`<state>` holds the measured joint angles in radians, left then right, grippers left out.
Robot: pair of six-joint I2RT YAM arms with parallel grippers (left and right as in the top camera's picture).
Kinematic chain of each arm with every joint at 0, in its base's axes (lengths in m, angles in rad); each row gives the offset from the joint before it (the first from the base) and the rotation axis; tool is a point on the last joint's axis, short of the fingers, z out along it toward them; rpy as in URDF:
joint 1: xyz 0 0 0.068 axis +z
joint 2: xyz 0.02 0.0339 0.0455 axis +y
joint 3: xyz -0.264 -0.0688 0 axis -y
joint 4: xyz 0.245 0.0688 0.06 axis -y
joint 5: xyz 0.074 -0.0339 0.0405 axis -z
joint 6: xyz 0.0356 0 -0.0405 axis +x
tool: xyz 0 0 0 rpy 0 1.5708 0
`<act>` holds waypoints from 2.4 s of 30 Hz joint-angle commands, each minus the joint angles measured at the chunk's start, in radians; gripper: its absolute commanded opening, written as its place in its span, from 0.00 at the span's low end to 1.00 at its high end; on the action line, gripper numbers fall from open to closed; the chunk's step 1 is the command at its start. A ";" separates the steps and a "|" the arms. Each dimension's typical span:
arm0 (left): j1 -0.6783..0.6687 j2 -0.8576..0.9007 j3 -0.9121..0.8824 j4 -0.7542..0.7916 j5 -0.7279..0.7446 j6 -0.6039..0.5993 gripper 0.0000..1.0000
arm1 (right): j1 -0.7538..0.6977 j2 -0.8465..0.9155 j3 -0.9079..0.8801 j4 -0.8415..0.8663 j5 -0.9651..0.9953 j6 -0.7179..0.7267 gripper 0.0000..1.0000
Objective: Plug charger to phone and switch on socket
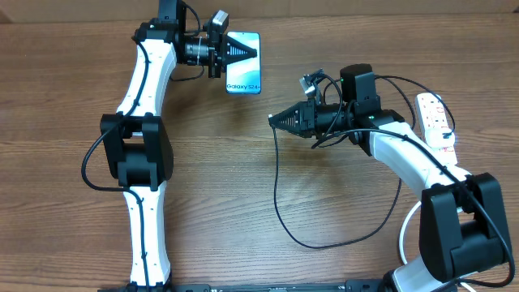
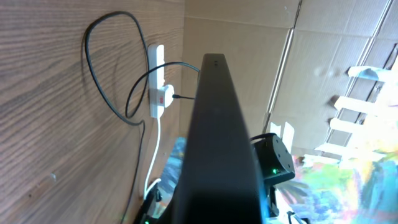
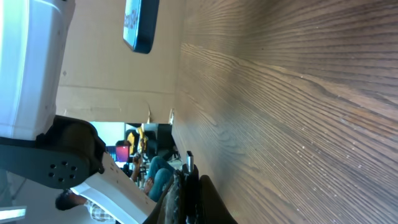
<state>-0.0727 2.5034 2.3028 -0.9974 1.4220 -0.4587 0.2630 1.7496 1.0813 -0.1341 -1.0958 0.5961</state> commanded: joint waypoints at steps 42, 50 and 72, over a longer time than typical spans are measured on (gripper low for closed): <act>-0.035 -0.024 0.016 0.042 0.080 -0.096 0.04 | 0.095 -0.015 0.018 0.261 0.115 0.229 0.04; -0.035 -0.024 0.016 0.041 0.091 -0.096 0.04 | 0.104 -0.015 0.018 0.382 0.147 0.304 0.04; -0.042 -0.024 0.016 0.041 0.098 -0.118 0.04 | 0.105 -0.014 0.018 0.391 0.232 0.313 0.04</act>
<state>-0.1051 2.5034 2.3028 -0.9565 1.4658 -0.5564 0.3672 1.7496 1.0809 0.2504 -0.8848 0.9054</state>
